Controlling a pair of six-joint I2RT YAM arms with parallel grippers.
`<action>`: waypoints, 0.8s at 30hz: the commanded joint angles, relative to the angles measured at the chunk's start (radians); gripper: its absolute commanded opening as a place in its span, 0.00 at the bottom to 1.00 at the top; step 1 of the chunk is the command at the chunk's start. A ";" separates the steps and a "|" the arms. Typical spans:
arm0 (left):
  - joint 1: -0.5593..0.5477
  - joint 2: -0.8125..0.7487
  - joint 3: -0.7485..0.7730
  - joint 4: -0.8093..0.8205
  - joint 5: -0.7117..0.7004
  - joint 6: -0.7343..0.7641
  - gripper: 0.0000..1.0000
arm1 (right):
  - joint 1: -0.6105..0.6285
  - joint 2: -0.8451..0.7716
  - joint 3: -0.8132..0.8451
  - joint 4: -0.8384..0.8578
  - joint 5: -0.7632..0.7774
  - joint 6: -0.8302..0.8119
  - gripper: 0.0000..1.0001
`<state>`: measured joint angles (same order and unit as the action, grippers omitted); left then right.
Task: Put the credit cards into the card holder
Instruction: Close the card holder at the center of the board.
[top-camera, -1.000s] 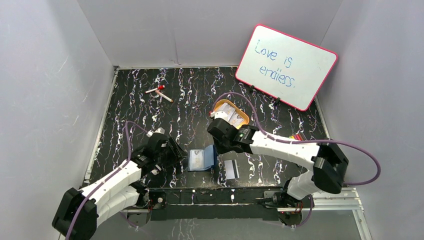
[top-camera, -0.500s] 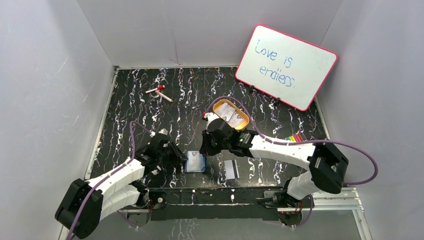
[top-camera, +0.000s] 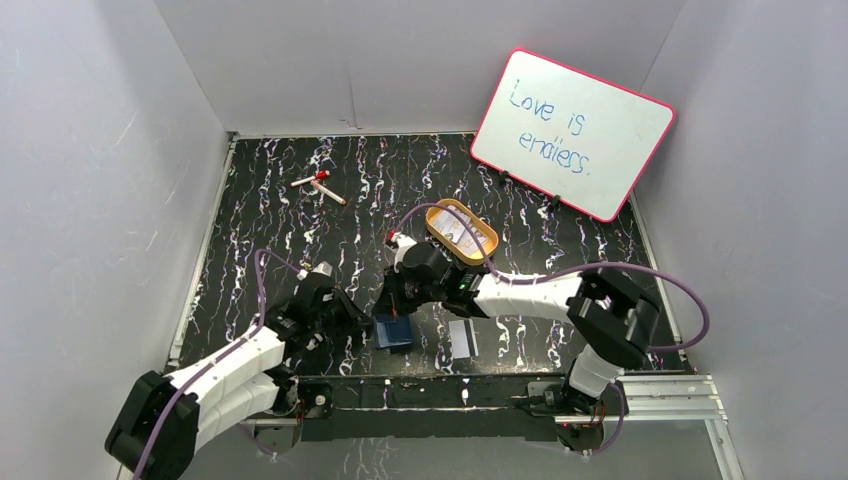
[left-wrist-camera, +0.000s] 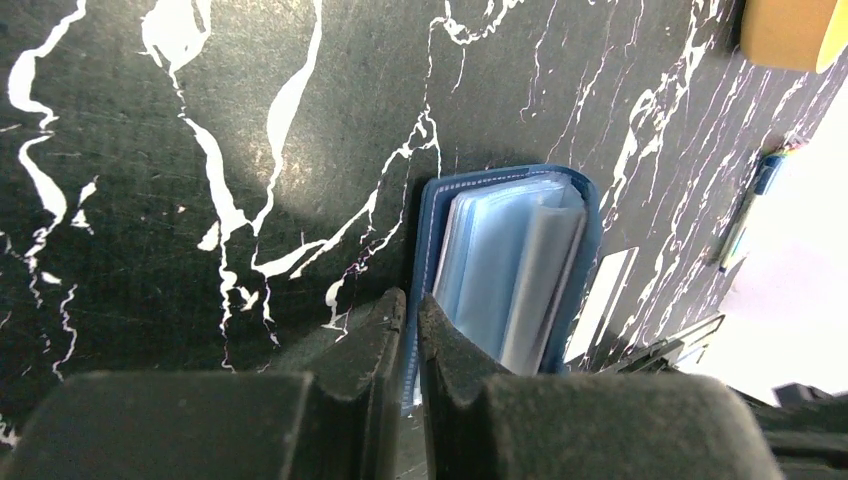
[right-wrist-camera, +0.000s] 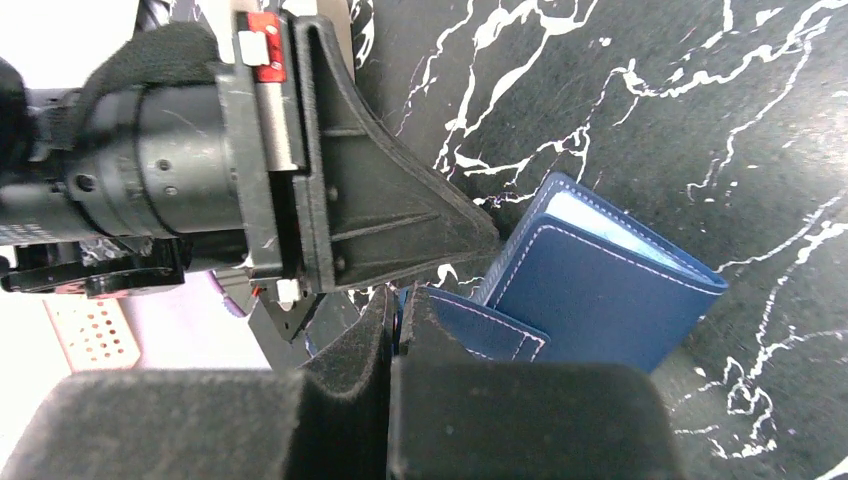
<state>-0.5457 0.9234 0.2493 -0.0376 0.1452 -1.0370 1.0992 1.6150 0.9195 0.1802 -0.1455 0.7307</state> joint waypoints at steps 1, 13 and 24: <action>-0.003 -0.056 -0.010 -0.070 -0.041 -0.016 0.10 | -0.001 0.054 -0.004 0.115 -0.067 0.015 0.00; -0.003 -0.237 0.038 -0.259 -0.179 -0.037 0.27 | -0.001 0.120 0.004 0.120 -0.062 -0.011 0.00; -0.003 -0.244 0.095 -0.321 -0.233 -0.051 0.52 | 0.003 0.216 0.049 0.116 -0.170 -0.031 0.00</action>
<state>-0.5457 0.6807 0.2878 -0.3031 -0.0391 -1.0836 1.1000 1.7958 0.9222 0.2722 -0.2604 0.7258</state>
